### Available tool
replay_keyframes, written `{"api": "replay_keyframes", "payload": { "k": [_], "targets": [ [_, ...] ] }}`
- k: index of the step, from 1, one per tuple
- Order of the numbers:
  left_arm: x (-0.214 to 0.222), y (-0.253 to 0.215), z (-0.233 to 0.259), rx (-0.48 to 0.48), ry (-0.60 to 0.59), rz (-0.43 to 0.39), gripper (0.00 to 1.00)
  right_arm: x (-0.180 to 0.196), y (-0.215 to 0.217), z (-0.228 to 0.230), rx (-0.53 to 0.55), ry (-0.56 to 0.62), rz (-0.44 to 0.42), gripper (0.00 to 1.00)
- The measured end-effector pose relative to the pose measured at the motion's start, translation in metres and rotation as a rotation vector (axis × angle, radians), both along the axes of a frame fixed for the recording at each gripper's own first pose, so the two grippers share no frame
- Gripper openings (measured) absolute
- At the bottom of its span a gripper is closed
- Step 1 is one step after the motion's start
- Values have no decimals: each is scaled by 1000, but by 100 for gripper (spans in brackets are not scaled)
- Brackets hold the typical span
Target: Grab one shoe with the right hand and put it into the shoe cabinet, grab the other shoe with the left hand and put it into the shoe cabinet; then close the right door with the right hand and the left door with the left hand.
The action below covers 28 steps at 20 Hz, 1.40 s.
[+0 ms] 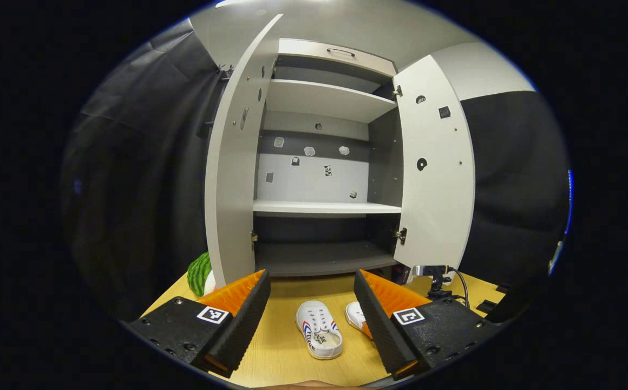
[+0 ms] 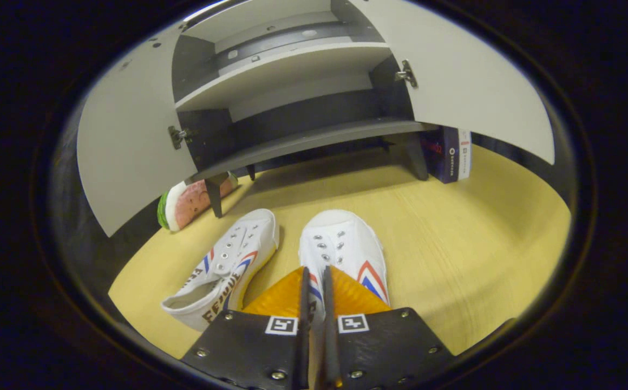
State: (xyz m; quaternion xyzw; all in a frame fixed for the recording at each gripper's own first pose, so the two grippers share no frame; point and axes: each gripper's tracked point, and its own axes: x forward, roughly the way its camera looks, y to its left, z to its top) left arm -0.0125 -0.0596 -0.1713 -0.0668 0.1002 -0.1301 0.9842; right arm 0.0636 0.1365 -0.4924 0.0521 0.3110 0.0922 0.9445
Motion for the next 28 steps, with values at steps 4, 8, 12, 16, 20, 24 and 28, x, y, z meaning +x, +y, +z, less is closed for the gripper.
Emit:
{"api": "replay_keyframes", "payload": {
  "k": [4, 8, 12, 16, 20, 24, 28],
  "targets": [
    [-2, 3, 2, 17, -5, 1, 94, -5, 2, 2, -105, -12, 51, 13],
    [-4, 7, 6, 13, -29, 8, 95, -5, 3, 1, -103, -16, 42, 2],
    [-4, 0, 0, 7, -8, -4, 94, -4, 2, 0, 34, 31, 35, 1],
    [-4, -6, -5, 22, 1, -19, 94, -9, 2, 13, 132, 0, 29, 0],
    [5, -6, -10, 34, -8, -21, 95, -19, 4, 47, 212, -65, 49, 0],
    [15, -11, -15, 17, -5, -34, 95, -18, -3, 91, 213, -144, 47, 0],
    [26, -19, -21, 0, 9, -57, 95, -1, -12, 162, 187, -255, 42, 0]
  ]
}}
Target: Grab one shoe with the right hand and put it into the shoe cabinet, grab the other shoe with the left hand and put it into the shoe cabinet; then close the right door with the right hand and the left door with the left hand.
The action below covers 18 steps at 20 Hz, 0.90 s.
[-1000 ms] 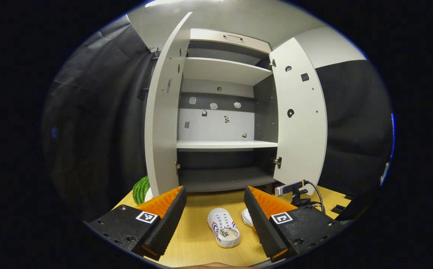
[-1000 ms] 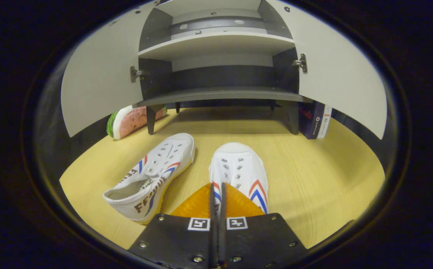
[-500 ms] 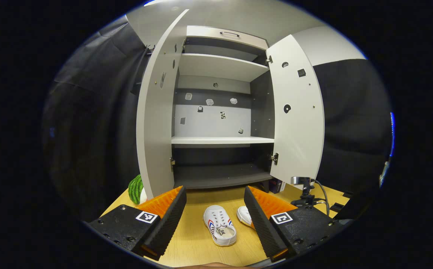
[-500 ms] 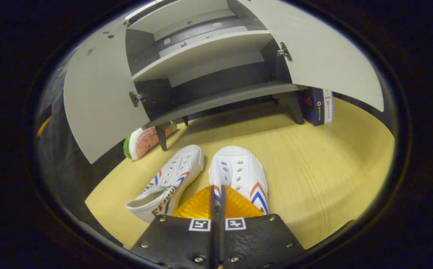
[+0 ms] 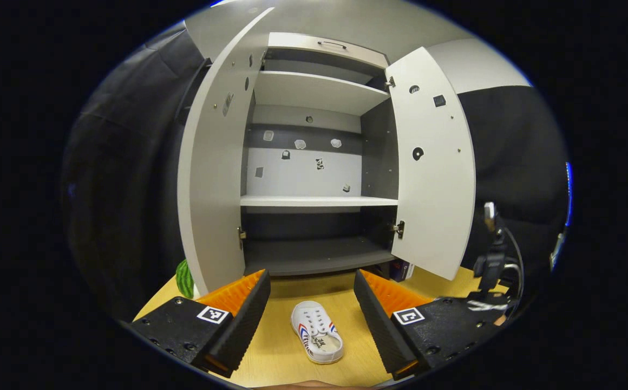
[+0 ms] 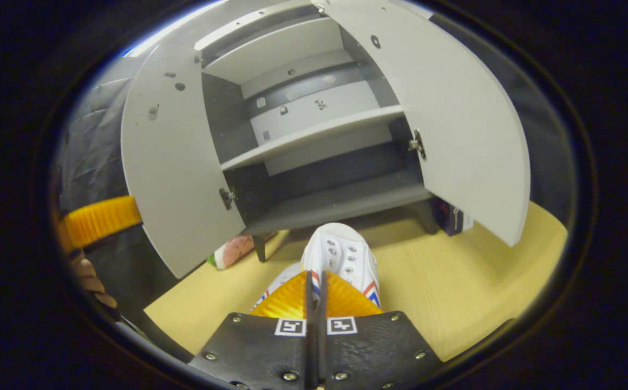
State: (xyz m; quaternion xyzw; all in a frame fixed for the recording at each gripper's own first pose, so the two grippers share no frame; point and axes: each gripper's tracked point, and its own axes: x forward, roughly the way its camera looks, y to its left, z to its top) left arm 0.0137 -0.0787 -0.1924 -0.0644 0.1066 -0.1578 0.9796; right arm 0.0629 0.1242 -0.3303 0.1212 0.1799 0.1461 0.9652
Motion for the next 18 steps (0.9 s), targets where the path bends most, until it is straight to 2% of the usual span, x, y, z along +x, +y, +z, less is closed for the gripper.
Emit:
{"api": "replay_keyframes", "payload": {
  "k": [1, 3, 4, 5, 12, 15, 18],
  "targets": [
    [3, -3, -1, -16, 9, -4, 91, 7, -2, 21, -22, -29, -1, 0],
    [10, -6, -1, -37, 15, -15, 95, 17, -2, 63, -55, -83, 6, 0],
    [14, -5, -2, -36, 17, -12, 90, 24, -2, 84, -63, -111, 2, 2],
    [18, -5, -1, -29, 8, -15, 94, 33, -3, 103, -72, -130, -2, 0],
    [39, -11, -11, -35, -20, -21, 95, 131, -11, 235, -203, -268, -72, 0],
    [45, -14, -27, -17, -4, -31, 94, 184, -11, 272, -277, -295, -102, 0],
    [54, -15, -34, -27, 7, -28, 94, 236, 1, 279, -355, -284, -92, 0]
  ]
}}
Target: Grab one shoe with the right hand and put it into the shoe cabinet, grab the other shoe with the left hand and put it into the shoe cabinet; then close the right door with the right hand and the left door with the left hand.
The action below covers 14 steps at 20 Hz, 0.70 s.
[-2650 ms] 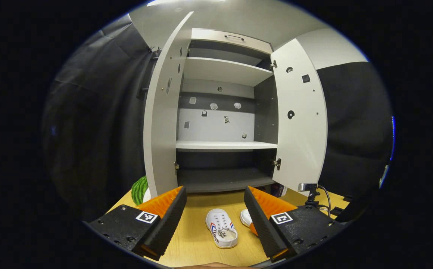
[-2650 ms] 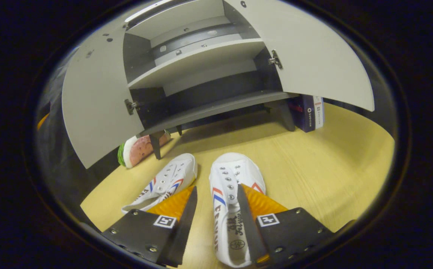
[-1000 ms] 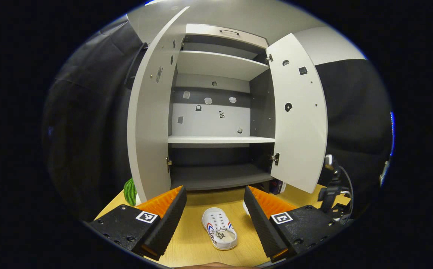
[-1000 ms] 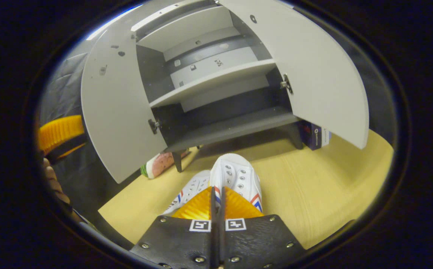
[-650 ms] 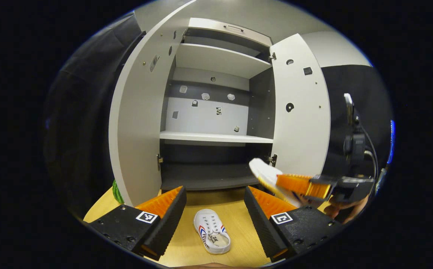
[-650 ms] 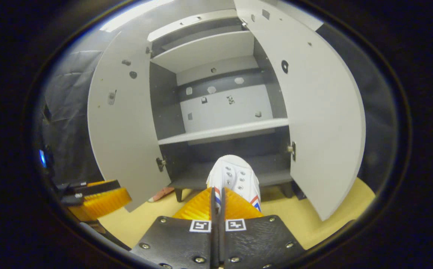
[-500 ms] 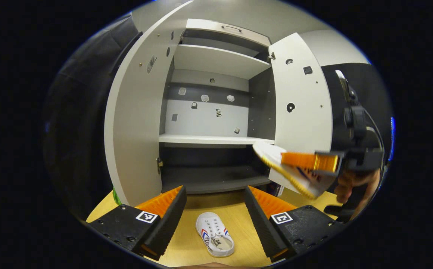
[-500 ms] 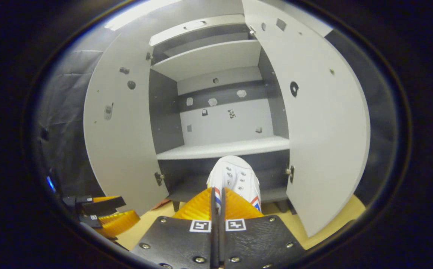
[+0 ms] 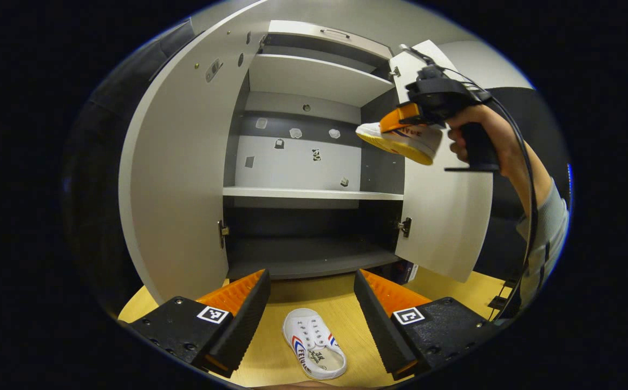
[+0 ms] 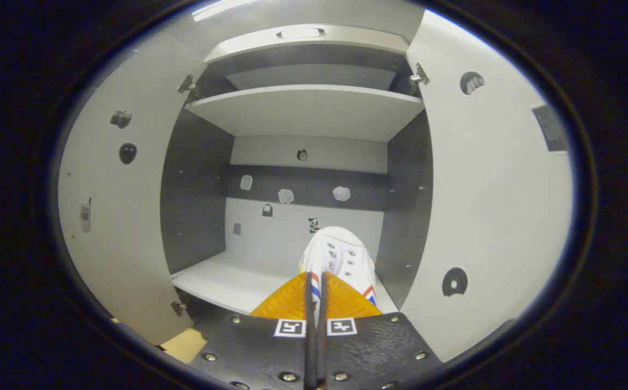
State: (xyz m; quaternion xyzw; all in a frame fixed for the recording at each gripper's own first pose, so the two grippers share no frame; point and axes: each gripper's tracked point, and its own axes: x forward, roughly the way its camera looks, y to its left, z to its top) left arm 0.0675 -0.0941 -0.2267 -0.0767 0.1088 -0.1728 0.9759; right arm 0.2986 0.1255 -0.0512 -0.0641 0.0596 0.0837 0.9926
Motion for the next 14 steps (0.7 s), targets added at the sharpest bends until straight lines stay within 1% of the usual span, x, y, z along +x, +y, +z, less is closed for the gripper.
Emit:
{"api": "replay_keyframes", "payload": {
  "k": [4, 6, 7, 10, 14],
  "targets": [
    [0, -2, 1, 7, -29, -11, 95, 58, 22, -22, -119, 29, 13, 0],
    [-2, -4, 4, 13, -50, -45, 94, 80, 26, -42, -157, 57, 9, 0],
    [-2, -2, 6, 5, -58, -43, 95, 88, 26, -51, -160, 72, 10, 0],
    [-2, 11, 3, 19, -61, -3, 95, 111, 23, -68, -165, 89, 15, 0],
    [2, 21, -1, 37, -37, 54, 95, 141, 16, -90, -171, 109, -34, 0]
  ]
}}
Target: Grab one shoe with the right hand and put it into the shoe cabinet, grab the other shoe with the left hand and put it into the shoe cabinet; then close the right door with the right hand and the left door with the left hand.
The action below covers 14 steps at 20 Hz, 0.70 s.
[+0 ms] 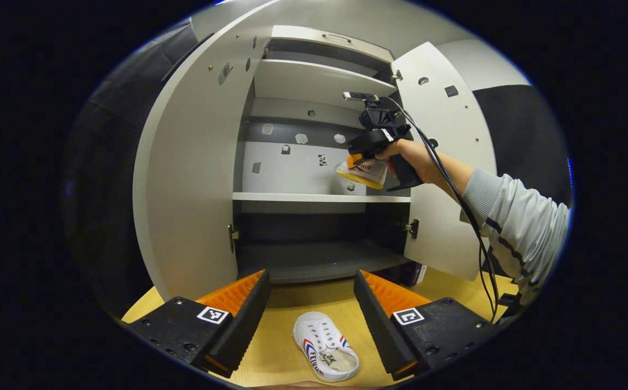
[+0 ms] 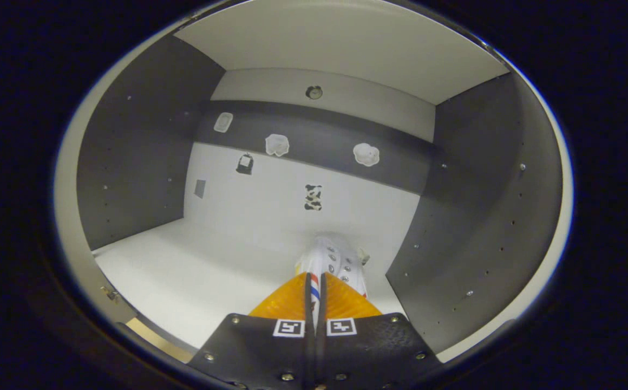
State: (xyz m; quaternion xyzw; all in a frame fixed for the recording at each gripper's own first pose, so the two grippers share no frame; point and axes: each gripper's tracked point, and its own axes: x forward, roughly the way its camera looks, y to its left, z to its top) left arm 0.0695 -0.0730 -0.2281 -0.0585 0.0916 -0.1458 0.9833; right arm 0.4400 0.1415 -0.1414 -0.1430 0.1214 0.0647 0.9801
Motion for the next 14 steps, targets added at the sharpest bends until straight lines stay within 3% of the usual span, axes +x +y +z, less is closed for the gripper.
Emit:
{"api": "replay_keyframes", "payload": {
  "k": [2, 3, 6, 11, 12, 14],
  "targets": [
    [1, 3, 3, 16, -12, 18, 94, -1, -11, 6, -55, -31, -18, 2],
    [1, 5, 8, 19, -28, 28, 94, -3, -14, 25, -67, -95, -16, 20],
    [1, 2, 20, 21, -63, 42, 94, -35, -19, 55, -44, -166, -21, 99],
    [-2, -10, 21, 27, -49, 45, 94, -111, -23, 95, -3, -236, 6, 98],
    [-1, -10, 20, 47, -39, 49, 90, -128, -25, 103, 7, -254, 8, 98],
    [-1, -7, 22, 61, -43, 61, 94, -165, -28, 119, 37, -290, 9, 99]
  ]
}}
